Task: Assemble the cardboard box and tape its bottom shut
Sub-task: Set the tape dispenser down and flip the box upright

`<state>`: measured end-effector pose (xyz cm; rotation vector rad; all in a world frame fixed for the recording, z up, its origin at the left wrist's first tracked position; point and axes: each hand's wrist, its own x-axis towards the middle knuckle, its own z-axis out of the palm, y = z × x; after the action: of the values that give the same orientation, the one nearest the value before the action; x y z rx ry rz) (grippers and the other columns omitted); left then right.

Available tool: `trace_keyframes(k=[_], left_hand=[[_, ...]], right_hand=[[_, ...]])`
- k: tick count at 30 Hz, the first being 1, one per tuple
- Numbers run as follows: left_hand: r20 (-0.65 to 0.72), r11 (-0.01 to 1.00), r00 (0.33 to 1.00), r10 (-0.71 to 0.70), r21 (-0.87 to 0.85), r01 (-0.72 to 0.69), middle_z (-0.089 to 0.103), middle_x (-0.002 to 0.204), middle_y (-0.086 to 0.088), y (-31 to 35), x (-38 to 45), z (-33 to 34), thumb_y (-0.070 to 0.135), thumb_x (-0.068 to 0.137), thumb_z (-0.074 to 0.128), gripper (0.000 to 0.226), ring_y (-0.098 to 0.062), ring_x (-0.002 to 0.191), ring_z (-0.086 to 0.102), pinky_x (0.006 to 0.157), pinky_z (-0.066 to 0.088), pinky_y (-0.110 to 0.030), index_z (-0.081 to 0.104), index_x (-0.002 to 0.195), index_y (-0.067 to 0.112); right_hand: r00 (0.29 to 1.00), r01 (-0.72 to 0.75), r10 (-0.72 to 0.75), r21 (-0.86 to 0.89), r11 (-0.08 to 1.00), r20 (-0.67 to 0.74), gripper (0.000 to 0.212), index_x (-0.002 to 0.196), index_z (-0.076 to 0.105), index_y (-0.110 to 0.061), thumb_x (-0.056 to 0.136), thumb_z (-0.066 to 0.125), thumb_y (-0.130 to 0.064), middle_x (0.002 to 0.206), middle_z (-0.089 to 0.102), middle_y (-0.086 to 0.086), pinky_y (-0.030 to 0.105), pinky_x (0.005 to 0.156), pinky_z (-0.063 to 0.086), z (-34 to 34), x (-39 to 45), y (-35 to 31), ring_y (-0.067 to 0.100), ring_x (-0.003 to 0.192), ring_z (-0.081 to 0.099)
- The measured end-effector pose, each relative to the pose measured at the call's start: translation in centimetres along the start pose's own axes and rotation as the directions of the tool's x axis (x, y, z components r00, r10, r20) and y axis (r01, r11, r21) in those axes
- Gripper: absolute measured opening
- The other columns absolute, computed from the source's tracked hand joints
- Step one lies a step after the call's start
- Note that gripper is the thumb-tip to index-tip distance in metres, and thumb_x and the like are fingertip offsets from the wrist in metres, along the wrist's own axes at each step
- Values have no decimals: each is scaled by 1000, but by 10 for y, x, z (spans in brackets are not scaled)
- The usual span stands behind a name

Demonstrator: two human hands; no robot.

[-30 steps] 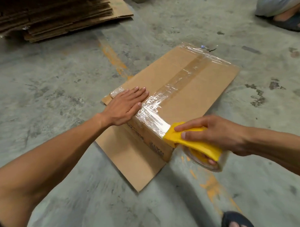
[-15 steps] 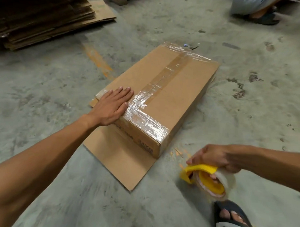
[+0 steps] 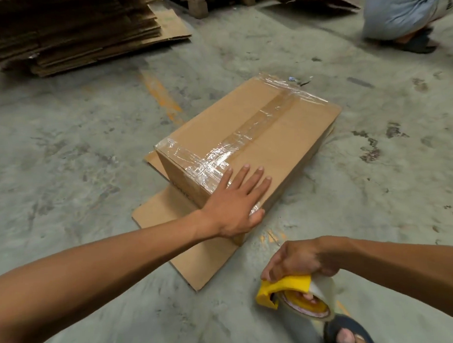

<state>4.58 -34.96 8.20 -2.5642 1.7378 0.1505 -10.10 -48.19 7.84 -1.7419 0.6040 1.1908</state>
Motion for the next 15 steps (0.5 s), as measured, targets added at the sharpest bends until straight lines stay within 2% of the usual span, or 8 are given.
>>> trace_keyframes(k=[1, 3, 5, 6, 9, 11, 15], left_hand=[[9, 1000, 1000, 5, 5, -5, -14, 165, -2, -2, -2, 1, 50, 98, 26, 72, -28, 150, -16, 119, -12, -50, -8, 157, 25], [22, 999, 999, 23, 23, -24, -16, 164, -1, -11, -11, 2, 49, 98, 26, 72, -28, 150, -18, 119, -11, -50, -10, 156, 26], [24, 998, 999, 42, 48, -43, -14, 164, 2, -29, -25, 2, 49, 96, 26, 73, -26, 150, -16, 120, -8, -49, -10, 156, 30], [24, 997, 998, 49, 60, -51, -13, 165, 3, -40, -35, 3, 50, 95, 26, 73, -26, 151, -15, 121, -6, -49, -10, 155, 32], [22, 995, 999, 40, 92, -42, -10, 164, 6, -74, -74, 10, 50, 93, 27, 73, -27, 151, -12, 121, -4, -46, -10, 153, 37], [24, 994, 1000, -10, 108, 7, -12, 164, 6, -97, -103, 13, 50, 94, 28, 72, -27, 151, -13, 121, -4, -46, -10, 154, 38], [56, 989, 990, -127, 85, 122, -14, 164, 6, -144, -155, 12, 51, 99, 22, 68, -26, 151, -14, 122, 2, -49, -13, 155, 34]], right_hand=[[998, 55, -56, -67, 996, -9, 25, 100, 79, -26, 77, 77, -33, 111, 73, 11, 44, 92, 55, 5, 2, -3, 28, 93, 65], [982, 170, -189, -351, 921, -20, 30, 116, 73, -29, 87, 68, -35, 114, 69, 1, 27, 91, 51, 17, 3, -9, 18, 101, 62], [949, 241, -315, -670, 702, 12, 39, 132, 59, -37, 93, 56, -40, 128, 63, 7, 29, 93, 44, 31, 1, -17, 25, 115, 56], [940, 257, -338, -754, 604, 50, 43, 137, 51, -41, 94, 51, -40, 131, 59, 13, 32, 96, 42, 38, 1, -19, 30, 120, 52], [899, 357, -375, -874, 329, 226, 58, 148, 28, -44, 94, 47, -35, 128, 56, 21, 39, 96, 42, 55, 4, -23, 38, 119, 51], [885, 391, -349, -900, 194, 309, 69, 152, 15, -42, 94, 48, -28, 129, 53, 22, 42, 91, 44, 60, 7, -27, 39, 115, 52], [867, 411, -298, -911, -21, 398, 80, 155, 8, -38, 94, 53, -12, 138, 40, 26, 45, 89, 43, 66, 7, -44, 43, 118, 49]])
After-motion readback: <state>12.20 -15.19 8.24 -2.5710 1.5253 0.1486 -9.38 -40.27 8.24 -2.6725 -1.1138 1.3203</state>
